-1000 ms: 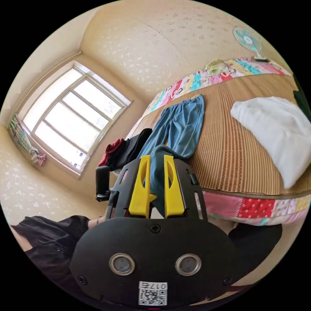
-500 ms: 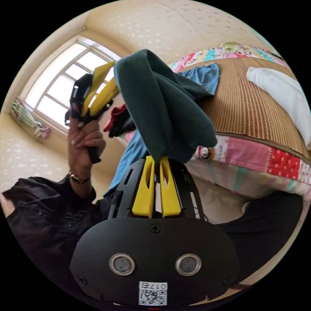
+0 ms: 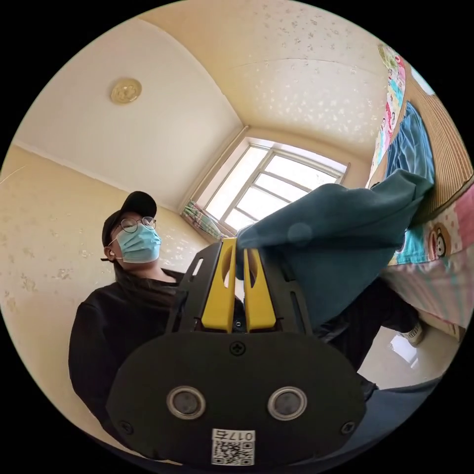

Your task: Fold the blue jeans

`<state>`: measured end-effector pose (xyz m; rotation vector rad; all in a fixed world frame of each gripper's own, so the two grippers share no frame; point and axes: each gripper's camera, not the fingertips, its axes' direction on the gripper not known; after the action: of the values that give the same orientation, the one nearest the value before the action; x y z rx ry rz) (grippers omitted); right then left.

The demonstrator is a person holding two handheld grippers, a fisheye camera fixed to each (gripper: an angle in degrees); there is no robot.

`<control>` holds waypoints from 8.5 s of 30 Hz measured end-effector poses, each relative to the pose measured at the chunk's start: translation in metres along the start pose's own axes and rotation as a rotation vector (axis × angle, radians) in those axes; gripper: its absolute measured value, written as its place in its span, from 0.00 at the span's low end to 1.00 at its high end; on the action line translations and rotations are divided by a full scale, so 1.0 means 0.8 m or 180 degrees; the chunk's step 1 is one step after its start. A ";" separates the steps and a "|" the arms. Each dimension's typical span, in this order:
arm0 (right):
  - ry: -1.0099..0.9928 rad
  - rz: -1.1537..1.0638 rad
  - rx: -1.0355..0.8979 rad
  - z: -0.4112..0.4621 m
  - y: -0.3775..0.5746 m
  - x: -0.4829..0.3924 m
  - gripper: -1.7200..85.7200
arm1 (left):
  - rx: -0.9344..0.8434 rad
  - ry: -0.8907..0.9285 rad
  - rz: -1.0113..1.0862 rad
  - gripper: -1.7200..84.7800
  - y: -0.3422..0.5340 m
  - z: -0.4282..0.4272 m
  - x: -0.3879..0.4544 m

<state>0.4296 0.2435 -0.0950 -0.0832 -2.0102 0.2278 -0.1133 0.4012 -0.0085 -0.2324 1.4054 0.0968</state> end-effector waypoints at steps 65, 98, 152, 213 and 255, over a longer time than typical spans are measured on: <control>0.3249 0.0836 -0.1751 0.407 -0.153 0.744 0.07 | 0.0455 -0.0885 0.0249 0.04 0.231 -0.211 0.375; 0.1686 0.2098 -0.3141 0.173 0.269 0.530 0.10 | 0.0953 -0.0558 -0.1448 0.03 0.218 -0.401 0.445; 0.0984 0.2895 -0.2507 -0.076 0.099 0.371 0.03 | 0.0572 -0.0198 -0.1709 0.04 0.254 -0.503 0.537; 0.1498 0.1960 -0.0837 -0.061 -0.143 0.442 0.11 | 0.0765 -0.1844 -0.0700 0.19 -0.169 -0.334 0.283; 0.1215 0.1564 -0.0594 0.161 -0.103 0.465 0.04 | 0.0565 -0.1054 -0.0851 0.05 -0.152 -0.129 0.052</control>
<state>0.1550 0.2065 0.1966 -0.6924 -1.5983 0.3078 -0.1811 0.2572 -0.0516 -0.2426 1.0364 -0.2020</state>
